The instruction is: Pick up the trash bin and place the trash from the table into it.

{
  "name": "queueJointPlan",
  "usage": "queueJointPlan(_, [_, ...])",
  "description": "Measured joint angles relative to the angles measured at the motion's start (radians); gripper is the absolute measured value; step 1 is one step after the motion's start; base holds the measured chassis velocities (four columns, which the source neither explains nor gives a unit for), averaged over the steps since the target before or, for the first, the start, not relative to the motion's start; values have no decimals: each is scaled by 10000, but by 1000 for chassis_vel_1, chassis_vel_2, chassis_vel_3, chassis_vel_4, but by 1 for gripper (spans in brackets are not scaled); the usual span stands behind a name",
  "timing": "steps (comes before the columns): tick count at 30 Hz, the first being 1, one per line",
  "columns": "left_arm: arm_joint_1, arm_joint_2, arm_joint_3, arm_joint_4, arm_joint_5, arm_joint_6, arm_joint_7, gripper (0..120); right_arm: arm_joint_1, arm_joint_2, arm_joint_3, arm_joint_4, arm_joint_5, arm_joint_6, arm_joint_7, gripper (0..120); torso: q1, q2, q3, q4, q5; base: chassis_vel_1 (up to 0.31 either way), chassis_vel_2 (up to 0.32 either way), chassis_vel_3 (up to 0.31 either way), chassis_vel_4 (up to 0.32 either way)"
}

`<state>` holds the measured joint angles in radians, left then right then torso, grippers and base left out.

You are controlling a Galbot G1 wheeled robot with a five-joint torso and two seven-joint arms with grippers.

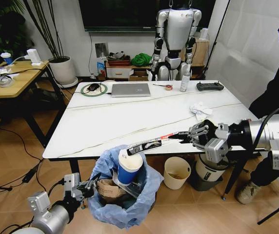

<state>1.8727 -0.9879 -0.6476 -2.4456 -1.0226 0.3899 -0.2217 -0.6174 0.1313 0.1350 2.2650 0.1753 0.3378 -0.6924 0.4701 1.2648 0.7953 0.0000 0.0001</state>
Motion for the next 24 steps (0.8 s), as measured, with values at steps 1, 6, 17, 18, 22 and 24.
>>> queueJointPlan(1, [4,-3,0,-15,0,3,-5,0,-53,27,-2,-9,-80,0,0,0,0,0,0,0,0,0,0,0,0])
queueJointPlan(6, [12,-6,8,-48,-2,24,-16,0,64,68,-15,4,-563,138,-52,0,0,0,0,0,0,0,0,0,0])
queueJointPlan(17, [-3,-46,73,-49,-1,75,-27,0,467,264,-10,350,-1913,703,-286,0,0,0,0,0,-1,0,0,0,0])
queueJointPlan(18, [1,-48,74,-58,-2,84,-34,0,481,287,-10,418,-1964,701,-290,0,0,0,0,0,-1,0,0,0,0])
queueJointPlan(22, [10,-54,82,-124,-32,137,-129,0,508,398,-41,665,-2370,660,-305,0,0,0,0,0,-1,0,0,0,0])
queueJointPlan(24, [28,-56,84,-150,-58,159,-163,0,453,441,-68,703,-2558,643,-308,0,0,0,0,-1,-1,0,0,0,0])
